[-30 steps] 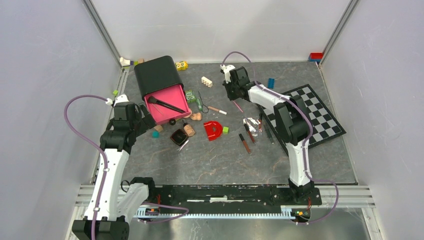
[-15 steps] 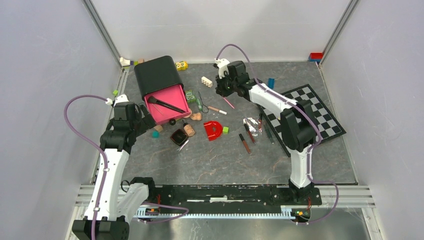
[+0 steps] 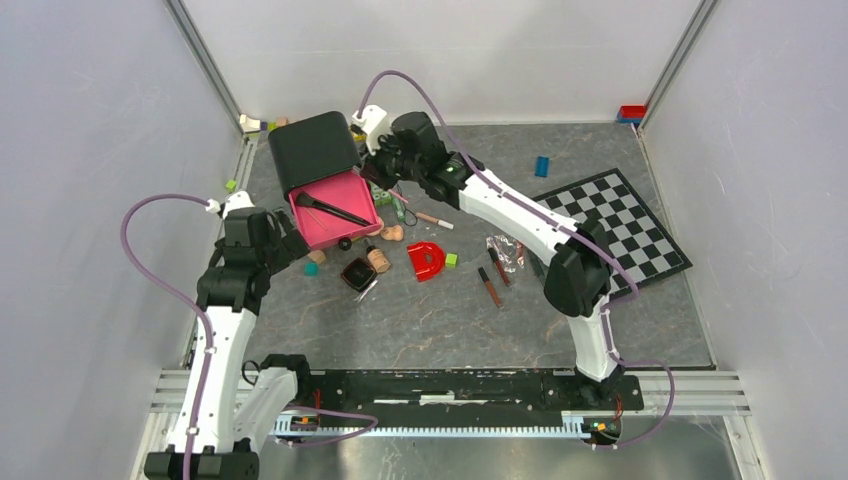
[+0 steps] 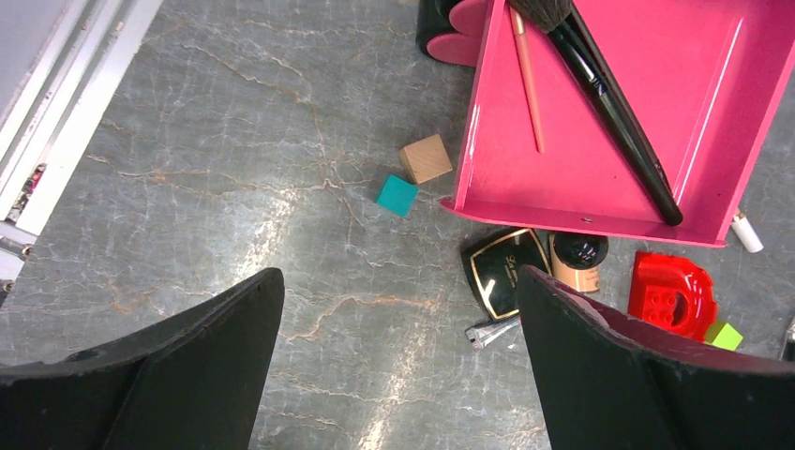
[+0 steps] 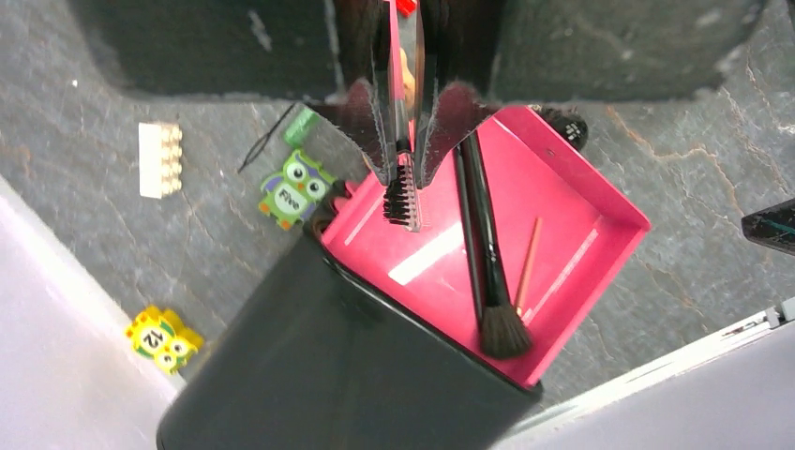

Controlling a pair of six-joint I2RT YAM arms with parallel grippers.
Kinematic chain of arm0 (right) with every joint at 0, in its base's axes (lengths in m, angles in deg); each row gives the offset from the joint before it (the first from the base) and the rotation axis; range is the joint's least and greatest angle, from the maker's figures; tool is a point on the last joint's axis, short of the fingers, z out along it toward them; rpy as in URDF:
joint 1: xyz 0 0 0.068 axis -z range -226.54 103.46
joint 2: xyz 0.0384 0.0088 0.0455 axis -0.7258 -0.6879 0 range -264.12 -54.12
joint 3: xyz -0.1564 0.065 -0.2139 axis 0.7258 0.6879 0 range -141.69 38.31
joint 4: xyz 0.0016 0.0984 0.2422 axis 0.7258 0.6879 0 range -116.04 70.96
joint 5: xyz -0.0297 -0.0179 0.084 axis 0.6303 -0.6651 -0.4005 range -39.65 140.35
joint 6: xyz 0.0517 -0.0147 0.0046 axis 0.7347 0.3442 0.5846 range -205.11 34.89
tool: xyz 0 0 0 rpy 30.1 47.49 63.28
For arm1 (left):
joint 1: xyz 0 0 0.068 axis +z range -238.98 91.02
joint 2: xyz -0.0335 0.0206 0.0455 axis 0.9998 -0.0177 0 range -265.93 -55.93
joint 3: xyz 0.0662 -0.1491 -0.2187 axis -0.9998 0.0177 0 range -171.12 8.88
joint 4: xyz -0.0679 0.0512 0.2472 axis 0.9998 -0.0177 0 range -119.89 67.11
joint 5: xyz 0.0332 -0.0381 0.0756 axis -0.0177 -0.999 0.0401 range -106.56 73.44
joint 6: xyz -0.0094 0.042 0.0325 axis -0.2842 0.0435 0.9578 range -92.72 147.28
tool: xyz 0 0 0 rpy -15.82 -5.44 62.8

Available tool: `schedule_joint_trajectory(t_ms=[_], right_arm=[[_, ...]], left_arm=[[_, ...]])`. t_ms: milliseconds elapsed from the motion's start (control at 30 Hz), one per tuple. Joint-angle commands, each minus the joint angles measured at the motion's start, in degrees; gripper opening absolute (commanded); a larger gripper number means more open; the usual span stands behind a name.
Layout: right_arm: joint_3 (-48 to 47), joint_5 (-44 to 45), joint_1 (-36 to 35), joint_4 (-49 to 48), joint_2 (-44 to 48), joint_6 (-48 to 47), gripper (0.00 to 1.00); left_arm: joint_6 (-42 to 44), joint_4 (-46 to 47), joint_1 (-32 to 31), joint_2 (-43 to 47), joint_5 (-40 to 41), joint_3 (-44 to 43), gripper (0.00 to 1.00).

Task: Organize the makeup
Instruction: Place the makeup brush in the drawer.

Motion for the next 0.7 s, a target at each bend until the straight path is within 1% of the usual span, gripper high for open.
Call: schedule_joint_trajectory(t_ms=[0, 167, 267, 667], right_arm=[[-4.29, -0.14, -2.09, -0.29, -2.77, -4.29, 0.01], [-3.88, 0.28, -4.98, -4.05, -4.43, -8.49, 0.01], [-4.37, 1.53, -6.36, -6.19, -5.50, -10.58, 0.01], [-6.08, 3.83, -8.79, -12.88, -10.20, -10.16, 0.01]], left_arm=[[0.14, 0.26, 0.09, 5.01, 4.41, -1.65, 1.00], [-1.11, -0.52, 0.09, 8.81, 7.93, -1.82, 1.00], [-1.33, -0.63, 0.09, 9.87, 8.57, -1.83, 1.00], [-1.27, -0.55, 0.09, 9.35, 7.87, -1.74, 1.00]])
